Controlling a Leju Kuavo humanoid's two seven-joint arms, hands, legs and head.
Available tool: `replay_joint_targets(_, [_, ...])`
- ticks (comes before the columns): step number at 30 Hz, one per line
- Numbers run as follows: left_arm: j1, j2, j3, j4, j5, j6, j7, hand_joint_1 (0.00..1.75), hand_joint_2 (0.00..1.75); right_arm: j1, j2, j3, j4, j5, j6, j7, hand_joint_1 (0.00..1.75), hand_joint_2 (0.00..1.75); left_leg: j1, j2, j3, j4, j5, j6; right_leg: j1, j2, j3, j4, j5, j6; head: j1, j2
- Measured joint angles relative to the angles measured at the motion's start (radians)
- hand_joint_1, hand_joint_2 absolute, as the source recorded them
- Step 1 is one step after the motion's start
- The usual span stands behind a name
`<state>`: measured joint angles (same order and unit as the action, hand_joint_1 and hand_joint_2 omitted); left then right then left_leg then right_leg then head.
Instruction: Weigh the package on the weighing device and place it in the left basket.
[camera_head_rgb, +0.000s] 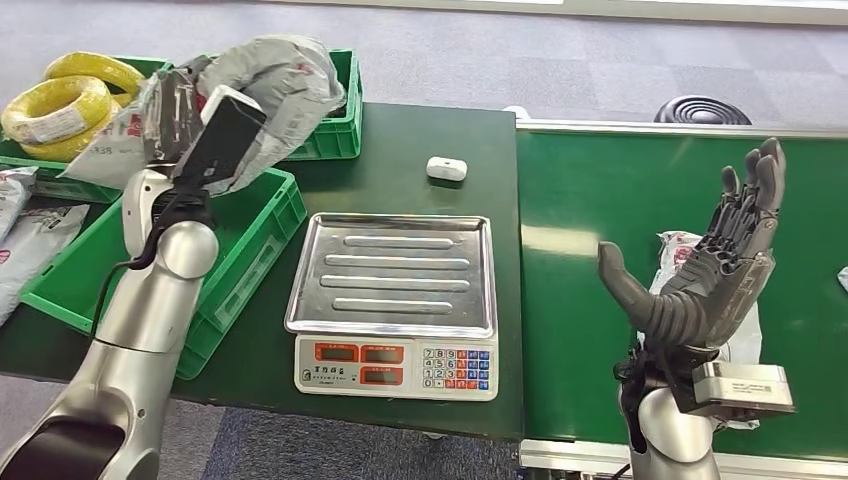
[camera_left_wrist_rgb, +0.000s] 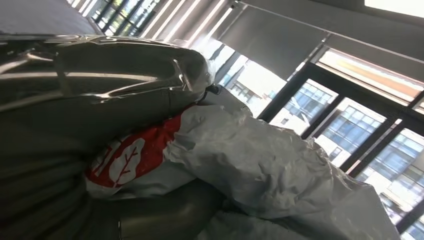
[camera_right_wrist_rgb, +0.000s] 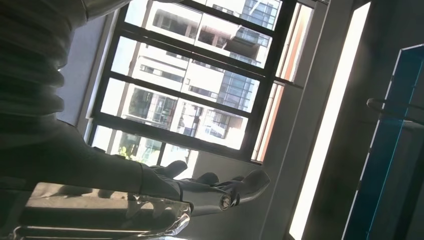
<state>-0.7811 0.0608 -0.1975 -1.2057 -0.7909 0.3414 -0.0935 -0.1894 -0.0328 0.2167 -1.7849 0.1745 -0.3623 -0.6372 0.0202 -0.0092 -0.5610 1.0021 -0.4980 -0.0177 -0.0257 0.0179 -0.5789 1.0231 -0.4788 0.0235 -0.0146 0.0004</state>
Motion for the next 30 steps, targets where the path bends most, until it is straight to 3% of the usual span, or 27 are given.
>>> replay_joint_targets(4, [0.008, 0.059, 0.099, 0.006, 0.014, -0.018, -0.016, 1.75, 1.75, 0.015, -0.001, -0.011, -0.007, 0.002, -0.001, 0.002, 0.0, 1.75, 0.0, 0.0, 0.0, 0.0, 0.0, 0.0, 0.0, 0.001, -0.002, 0.0, 0.0, 0.0, 0.0, 0.0])
replay_joint_targets(5, [0.011, 0.067, 0.118, 0.007, 0.011, -0.021, -0.02, 1.66, 1.75, 0.016, -0.002, -0.013, -0.008, 0.003, -0.001, 0.002, 0.0, 1.75, 0.001, -0.001, 0.0, 0.0, 0.0, 0.0, 0.001, 0.0, -0.002, 0.0, 0.0, 0.0, 0.0, 0.0])
replay_joint_targets(8, [0.015, 0.08, 0.152, 0.009, -0.01, -0.032, -0.007, 0.35, 1.75, 0.017, -0.002, -0.014, -0.011, 0.005, -0.001, 0.002, 0.0, 1.75, 0.001, -0.002, -0.001, 0.0, 0.0, 0.0, 0.001, -0.001, -0.001, 0.0, -0.001, -0.001, 0.0, 0.0])
replay_joint_targets(9, [0.016, 0.085, 0.159, 0.011, -0.019, -0.038, 0.009, 0.0, 1.75, 0.017, -0.002, -0.014, -0.012, 0.006, -0.001, 0.003, 0.0, 1.75, 0.001, -0.002, -0.002, 0.0, 0.0, 0.0, 0.001, -0.001, -0.001, 0.0, 0.0, 0.0, 0.0, 0.0])
replay_joint_targets(13, [0.026, 0.134, 0.206, 0.059, -0.063, -0.042, 0.078, 0.0, 1.75, 0.024, -0.002, -0.016, -0.012, 0.006, 0.005, 0.006, 0.0, 1.75, 0.0, 0.003, -0.001, -0.001, 0.0, 0.0, 0.0, 0.003, -0.002, 0.0, 0.0, 0.0, 0.0, 0.0])
replay_joint_targets(19, [0.059, 0.214, 0.299, 0.172, -0.189, 0.08, 0.165, 0.0, 1.75, 0.015, -0.001, -0.018, -0.01, 0.013, 0.025, 0.041, 0.0, 1.75, 0.001, 0.003, -0.001, -0.001, 0.0, 0.0, 0.001, 0.003, -0.003, 0.001, 0.0, -0.001, 0.0, 0.0])
replay_joint_targets(23, [0.064, 0.239, 0.348, 0.215, -0.147, 0.076, 0.14, 0.0, 1.75, 0.008, -0.006, -0.021, -0.002, 0.015, 0.018, 0.058, 0.0, 1.75, 0.001, 0.002, -0.001, -0.001, 0.0, 0.0, 0.001, 0.002, -0.003, 0.0, 0.0, -0.001, 0.0, 0.0])
replay_joint_targets(27, [0.068, 0.238, 0.369, 0.228, -0.101, 0.065, 0.116, 0.0, 1.75, 0.008, -0.017, -0.032, 0.011, 0.007, 0.009, 0.06, 0.0, 1.75, 0.001, 0.0, -0.001, -0.001, 0.0, 0.0, 0.001, 0.001, -0.002, 0.0, 0.0, -0.001, 0.0, 0.0])
replay_joint_targets(30, [0.081, 0.229, 0.377, 0.21, -0.045, 0.107, 0.064, 0.0, 1.75, 0.01, -0.024, -0.036, 0.021, 0.005, -0.004, 0.059, 0.0, 1.75, 0.001, -0.001, -0.001, 0.0, 0.0, 0.0, 0.001, 0.001, -0.002, 0.0, 0.0, -0.001, 0.0, 0.0])
